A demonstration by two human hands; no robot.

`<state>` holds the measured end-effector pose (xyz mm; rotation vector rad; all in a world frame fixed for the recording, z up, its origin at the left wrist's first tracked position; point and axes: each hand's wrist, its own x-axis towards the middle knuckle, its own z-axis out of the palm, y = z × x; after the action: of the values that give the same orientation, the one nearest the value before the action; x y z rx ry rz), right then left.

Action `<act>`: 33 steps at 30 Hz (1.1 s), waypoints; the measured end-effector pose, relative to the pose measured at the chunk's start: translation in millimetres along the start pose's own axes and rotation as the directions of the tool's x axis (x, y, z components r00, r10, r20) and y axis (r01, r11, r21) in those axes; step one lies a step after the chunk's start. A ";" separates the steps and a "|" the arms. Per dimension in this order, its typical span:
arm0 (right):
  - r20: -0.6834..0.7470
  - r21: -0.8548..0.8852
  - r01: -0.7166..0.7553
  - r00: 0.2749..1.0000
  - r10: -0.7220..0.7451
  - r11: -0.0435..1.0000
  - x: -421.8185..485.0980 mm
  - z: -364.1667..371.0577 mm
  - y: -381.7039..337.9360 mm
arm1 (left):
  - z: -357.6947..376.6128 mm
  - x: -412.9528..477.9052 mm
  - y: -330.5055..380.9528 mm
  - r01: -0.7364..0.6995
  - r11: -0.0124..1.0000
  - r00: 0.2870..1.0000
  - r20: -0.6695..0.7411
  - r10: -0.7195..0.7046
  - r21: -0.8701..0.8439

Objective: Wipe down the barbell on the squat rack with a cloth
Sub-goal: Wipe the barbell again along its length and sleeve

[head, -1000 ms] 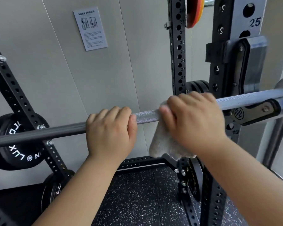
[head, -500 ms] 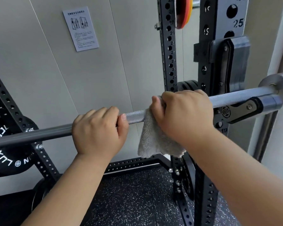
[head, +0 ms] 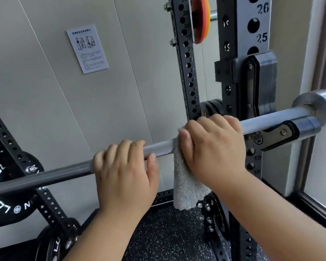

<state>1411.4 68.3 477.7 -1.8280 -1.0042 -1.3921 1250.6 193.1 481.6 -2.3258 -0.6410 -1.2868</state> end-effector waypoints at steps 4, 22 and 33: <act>0.017 0.019 0.185 0.983 -0.185 0.983 -12.0 -10.5 18.1 | 5.6 11.6 4.6 -0.080 0.997 0.996 -0.027 0.080 0.022; -0.009 -0.029 -0.136 0.991 0.135 0.990 7.1 -12.9 31.5 | 4.0 18.6 5.5 -0.077 0.997 0.997 -0.003 0.077 0.028; 0.069 -0.008 -0.129 0.989 0.129 0.992 9.5 -27.1 53.2 | 3.7 -5.1 26.3 0.032 0.999 0.999 0.023 -0.033 0.020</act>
<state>1445.0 20.2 492.0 -1.9202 -0.9011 -1.2621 1265.7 172.7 472.0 -2.3267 -0.6984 -1.2642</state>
